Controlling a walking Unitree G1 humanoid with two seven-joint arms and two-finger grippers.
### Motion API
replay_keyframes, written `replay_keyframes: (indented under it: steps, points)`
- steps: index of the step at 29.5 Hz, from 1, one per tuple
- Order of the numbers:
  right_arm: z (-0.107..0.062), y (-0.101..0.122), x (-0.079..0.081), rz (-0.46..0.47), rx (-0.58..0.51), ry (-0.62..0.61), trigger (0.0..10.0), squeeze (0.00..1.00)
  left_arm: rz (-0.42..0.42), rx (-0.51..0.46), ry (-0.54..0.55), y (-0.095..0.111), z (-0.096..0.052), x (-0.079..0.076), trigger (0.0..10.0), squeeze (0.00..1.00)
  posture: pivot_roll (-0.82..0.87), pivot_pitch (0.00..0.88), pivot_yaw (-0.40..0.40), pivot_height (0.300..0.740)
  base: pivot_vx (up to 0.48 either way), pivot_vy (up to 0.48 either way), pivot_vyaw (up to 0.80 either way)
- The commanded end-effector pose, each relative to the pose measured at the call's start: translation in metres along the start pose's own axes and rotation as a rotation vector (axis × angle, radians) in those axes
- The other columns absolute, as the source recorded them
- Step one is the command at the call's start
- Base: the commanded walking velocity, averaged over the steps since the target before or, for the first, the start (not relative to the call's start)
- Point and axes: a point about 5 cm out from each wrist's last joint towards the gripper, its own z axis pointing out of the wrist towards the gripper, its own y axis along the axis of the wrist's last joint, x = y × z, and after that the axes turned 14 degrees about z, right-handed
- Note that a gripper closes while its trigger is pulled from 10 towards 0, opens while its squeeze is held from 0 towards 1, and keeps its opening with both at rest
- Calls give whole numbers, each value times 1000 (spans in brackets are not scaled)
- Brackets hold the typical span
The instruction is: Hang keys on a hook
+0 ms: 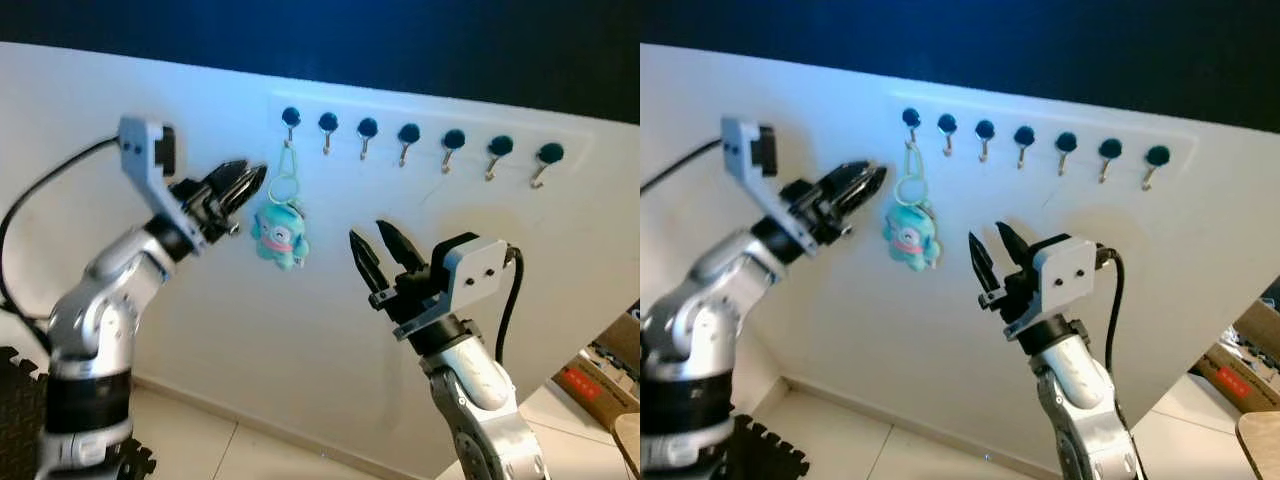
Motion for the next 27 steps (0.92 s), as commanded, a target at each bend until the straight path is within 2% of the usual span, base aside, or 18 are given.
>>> replay_keyframes:
  steps: [1, 2, 3, 5, 8, 13, 15, 19, 20, 27]
  points:
    - [-3, 0, 0, 2, 5, -1, 10000, 0, -15, -3, -1, -1, -5, -6, 10000, 0, 61, 143, -1, 740, 0, 0, 0]
    - [-4, -1, 1, -4, 13, 6, 10000, 0, -15, 36, 50, -11, -13, -8, 10000, 0, 63, 144, -4, 740, 0, 0, 0]
    - [-4, -1, 1, -4, 13, 6, 10000, 0, -15, 36, 50, -11, -13, -8, 10000, 0, 63, 144, -4, 740, 0, 0, 0]
    - [-6, -4, 1, -9, 31, 19, 10000, 0, 31, 107, 157, -27, -23, -8, 10000, 0, 69, 145, -11, 740, 0, 0, 0]
    - [-8, -11, 4, 4, 84, 60, 10000, 0, 100, 154, 239, -35, -29, -11, 10000, 0, 73, 144, -19, 740, 0, 0, 0]
    - [-14, -21, 1, 31, 140, 44, 10000, 0, 124, 189, 279, -42, -34, -15, 10000, 0, 75, 140, -31, 740, 0, 0, 0]
    - [-25, -31, -4, 35, 196, 27, 10000, 0, 122, 213, 292, -48, -37, -19, 10000, 0, 73, 139, -31, 740, 0, 0, 0]
    - [-35, -40, -5, 37, 249, 23, 10000, 0, 132, 247, 313, -54, -42, -22, 10000, 0, 68, 138, -31, 740, 0, 0, 0]
    - [-45, -47, -8, 44, 289, -2, 10000, 0, 125, 272, 335, -60, -46, -26, 10000, 0, 68, 141, -31, 740, 0, 0, 0]
    - [-57, -54, -12, 49, 341, -18, 10000, 0, 129, 299, 354, -68, -49, -32, 10000, 0, 65, 145, -33, 740, 0, 0, 0]
